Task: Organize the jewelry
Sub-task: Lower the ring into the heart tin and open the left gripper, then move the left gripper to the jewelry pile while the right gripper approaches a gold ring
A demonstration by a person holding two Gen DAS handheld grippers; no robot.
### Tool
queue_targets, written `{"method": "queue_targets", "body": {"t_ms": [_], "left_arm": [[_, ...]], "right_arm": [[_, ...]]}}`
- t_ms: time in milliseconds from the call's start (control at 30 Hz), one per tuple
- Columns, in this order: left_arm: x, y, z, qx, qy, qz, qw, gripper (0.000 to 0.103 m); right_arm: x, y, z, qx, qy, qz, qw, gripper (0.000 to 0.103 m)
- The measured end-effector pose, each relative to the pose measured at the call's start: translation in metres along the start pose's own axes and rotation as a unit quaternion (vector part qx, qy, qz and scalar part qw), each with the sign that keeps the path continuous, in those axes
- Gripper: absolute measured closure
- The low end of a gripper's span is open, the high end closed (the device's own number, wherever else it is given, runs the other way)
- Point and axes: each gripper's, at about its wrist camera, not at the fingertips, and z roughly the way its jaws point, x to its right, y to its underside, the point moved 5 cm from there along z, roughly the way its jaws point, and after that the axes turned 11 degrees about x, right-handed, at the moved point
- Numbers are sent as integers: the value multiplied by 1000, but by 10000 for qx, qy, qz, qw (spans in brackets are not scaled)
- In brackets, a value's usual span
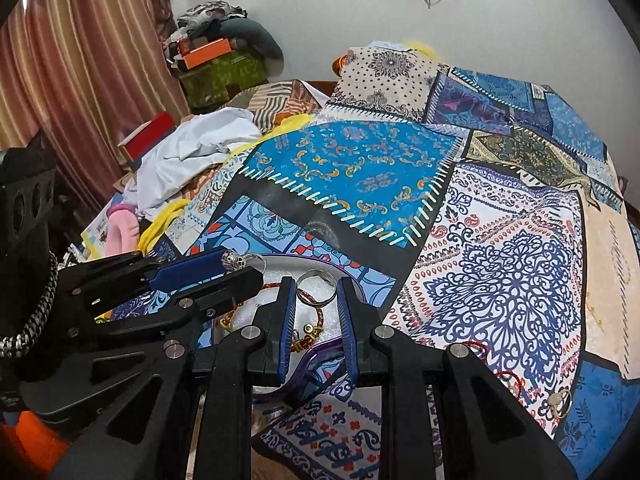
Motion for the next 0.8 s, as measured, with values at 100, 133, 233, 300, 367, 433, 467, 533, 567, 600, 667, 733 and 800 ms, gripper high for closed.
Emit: {"method": "queue_targets", "body": {"t_ms": [100,133,233,300,367,433,467,533,567,600,667,733,800], "left_arm": [[-1,0,-1,-13,-6,-21,10000,75],[-1,0,-1,-23,-2,-35,10000,75],[0,0,-3,-27,-20,-43,10000,75],[1,-2,-5,-11,-19,-43,10000,75],[2,-4,-9,13,-43,-17,10000,75],[4,-6,-12,38,-66,8,10000,75],[5,-7,-14,57,-70,15,10000,75],[8,-11,-21,115,-84,45,9999,75],[10,-12,-23,141,-91,59,9998,75],[12,-14,-26,172,-95,73,9998,75],[16,-18,-33,233,-100,105,9996,75],[21,-21,-41,300,-116,152,9994,75],[26,-25,-48,362,-130,196,9991,75]], "right_arm": [[1,1,1,-60,-12,67,10000,84],[1,1,1,-64,-7,71,10000,84],[2,1,-2,-48,0,101,9999,84],[2,0,-5,-25,8,107,9999,84],[2,-1,-9,7,30,100,9999,84],[3,-3,-13,51,54,107,9999,84],[4,-4,-17,87,73,110,9999,84],[6,-6,-23,141,105,118,9998,84],[7,-7,-26,173,123,127,9997,84],[8,-8,-30,215,146,141,9996,84],[10,-10,-36,278,178,165,9993,84],[11,-12,-45,361,214,191,9989,84],[12,-15,-54,443,236,207,9985,84]]}}
